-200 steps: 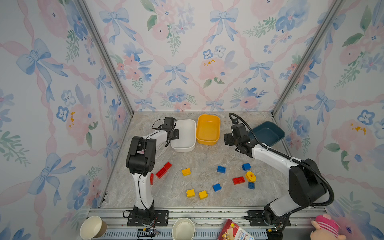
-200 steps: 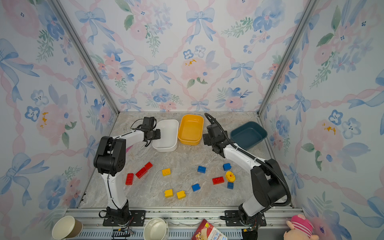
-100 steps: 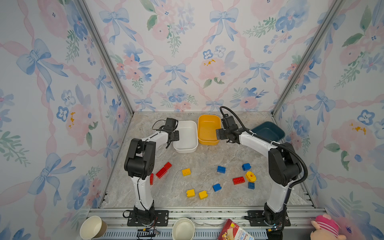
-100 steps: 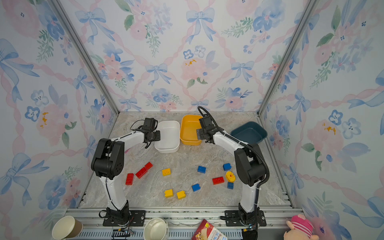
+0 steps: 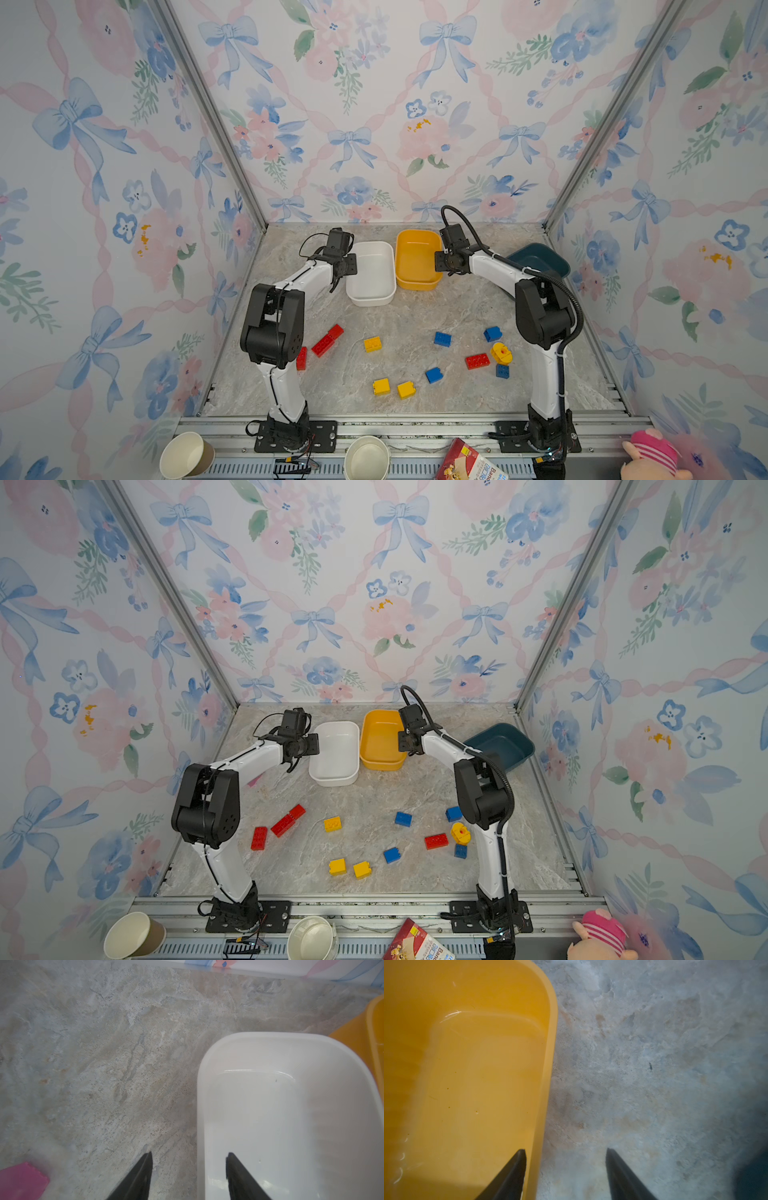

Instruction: Sort the legos into containers by color

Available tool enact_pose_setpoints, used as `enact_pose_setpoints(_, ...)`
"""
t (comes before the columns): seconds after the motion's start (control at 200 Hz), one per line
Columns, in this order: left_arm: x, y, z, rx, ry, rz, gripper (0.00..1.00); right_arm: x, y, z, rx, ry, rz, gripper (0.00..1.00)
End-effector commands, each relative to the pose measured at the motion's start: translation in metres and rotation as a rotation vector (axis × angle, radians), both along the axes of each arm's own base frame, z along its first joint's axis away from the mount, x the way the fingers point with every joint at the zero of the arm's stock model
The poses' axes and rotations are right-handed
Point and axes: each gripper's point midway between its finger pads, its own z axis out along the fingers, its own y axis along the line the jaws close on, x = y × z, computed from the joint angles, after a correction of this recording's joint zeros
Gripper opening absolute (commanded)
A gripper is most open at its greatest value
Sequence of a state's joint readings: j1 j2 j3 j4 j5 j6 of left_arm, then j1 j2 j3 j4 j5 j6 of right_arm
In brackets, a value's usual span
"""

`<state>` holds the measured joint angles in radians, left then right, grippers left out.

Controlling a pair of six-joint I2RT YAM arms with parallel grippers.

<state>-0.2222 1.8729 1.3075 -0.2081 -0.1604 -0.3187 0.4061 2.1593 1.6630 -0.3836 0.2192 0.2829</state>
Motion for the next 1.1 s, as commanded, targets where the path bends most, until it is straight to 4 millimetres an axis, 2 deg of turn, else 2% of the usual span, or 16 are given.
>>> enact_pose_setpoints(0.0, 0.001, 0.003, 0.014, 0.004, -0.021, 0.008, 0.6, -0.001, -0.002, -0.01, -0.006, 0.042, -0.006, 0.56)
enact_pose_setpoints(0.29, 0.001, 0.003, 0.017, -0.001, -0.029, 0.007, 0.68, -0.008, -0.007, -0.006, -0.033, 0.04, 0.014, 0.3)
enact_pose_setpoints(0.615, 0.001, 0.002, 0.019, -0.007, -0.034, 0.002, 0.72, -0.027, 0.004, -0.005, -0.067, 0.054, 0.088, 0.07)
enact_pose_setpoints(1.095, -0.004, 0.003, 0.021, -0.01, -0.039, 0.001, 0.73, -0.059, 0.015, -0.013, -0.017, 0.108, 0.074, 0.02)
